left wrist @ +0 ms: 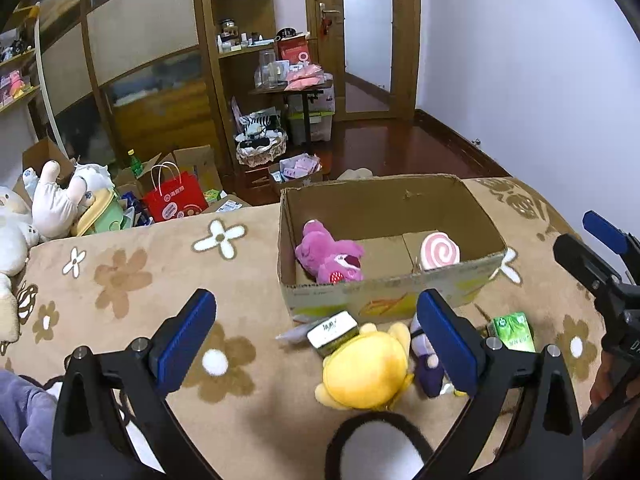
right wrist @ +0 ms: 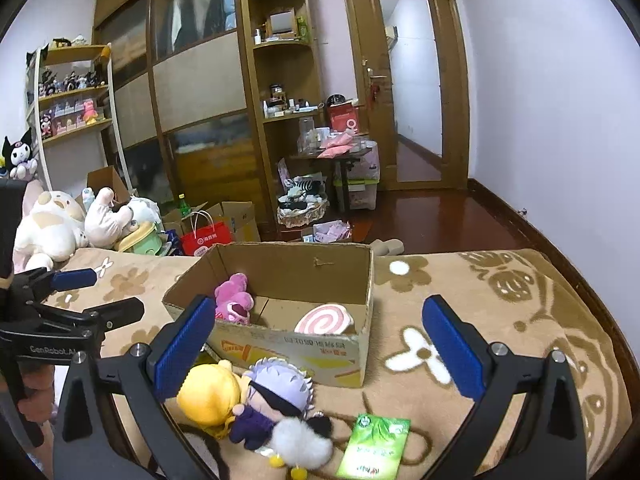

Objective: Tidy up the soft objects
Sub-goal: 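Open both grippers to drop the pink bear and swirl roll into the box, then move both tools back to the pile and approach the small box and green tissue pack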

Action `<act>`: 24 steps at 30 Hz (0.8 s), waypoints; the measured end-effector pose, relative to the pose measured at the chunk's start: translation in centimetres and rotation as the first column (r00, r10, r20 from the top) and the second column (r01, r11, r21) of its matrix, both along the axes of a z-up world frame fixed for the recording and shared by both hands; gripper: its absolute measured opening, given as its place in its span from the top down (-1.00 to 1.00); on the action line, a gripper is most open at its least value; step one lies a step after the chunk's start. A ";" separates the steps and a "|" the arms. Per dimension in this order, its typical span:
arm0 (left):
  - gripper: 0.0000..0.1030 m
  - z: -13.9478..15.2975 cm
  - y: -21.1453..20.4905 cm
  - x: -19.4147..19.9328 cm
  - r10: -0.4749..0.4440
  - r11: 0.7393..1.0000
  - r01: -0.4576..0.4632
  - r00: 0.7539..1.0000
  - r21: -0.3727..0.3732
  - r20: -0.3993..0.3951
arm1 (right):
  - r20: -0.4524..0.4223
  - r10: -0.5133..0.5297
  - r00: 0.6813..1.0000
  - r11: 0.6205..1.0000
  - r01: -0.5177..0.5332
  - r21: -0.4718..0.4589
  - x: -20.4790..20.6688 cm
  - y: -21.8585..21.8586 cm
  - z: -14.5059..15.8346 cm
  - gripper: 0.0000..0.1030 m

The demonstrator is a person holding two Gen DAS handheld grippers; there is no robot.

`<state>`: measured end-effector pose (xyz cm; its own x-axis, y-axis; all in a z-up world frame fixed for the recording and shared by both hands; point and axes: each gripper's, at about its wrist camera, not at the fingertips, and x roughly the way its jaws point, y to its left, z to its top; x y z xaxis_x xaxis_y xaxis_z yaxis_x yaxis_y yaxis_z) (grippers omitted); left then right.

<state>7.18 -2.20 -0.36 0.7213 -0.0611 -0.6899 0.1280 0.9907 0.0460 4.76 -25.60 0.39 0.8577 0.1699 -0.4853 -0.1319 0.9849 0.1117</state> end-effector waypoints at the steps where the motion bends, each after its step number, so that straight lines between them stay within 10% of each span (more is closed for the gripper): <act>1: -0.93 0.1 0.1 0.0 0.003 1.000 -0.003 1.000 -0.002 -0.003 | -0.004 -0.001 1.000 1.000 0.001 -0.002 -0.2 -0.1 0.0 -1.00; 24: -0.93 -0.9 1.5 0.1 0.048 0.999 -0.047 0.995 0.017 -0.087 | -0.111 -0.061 0.992 0.998 0.064 0.023 -1.4 -2.6 -2.8 -1.00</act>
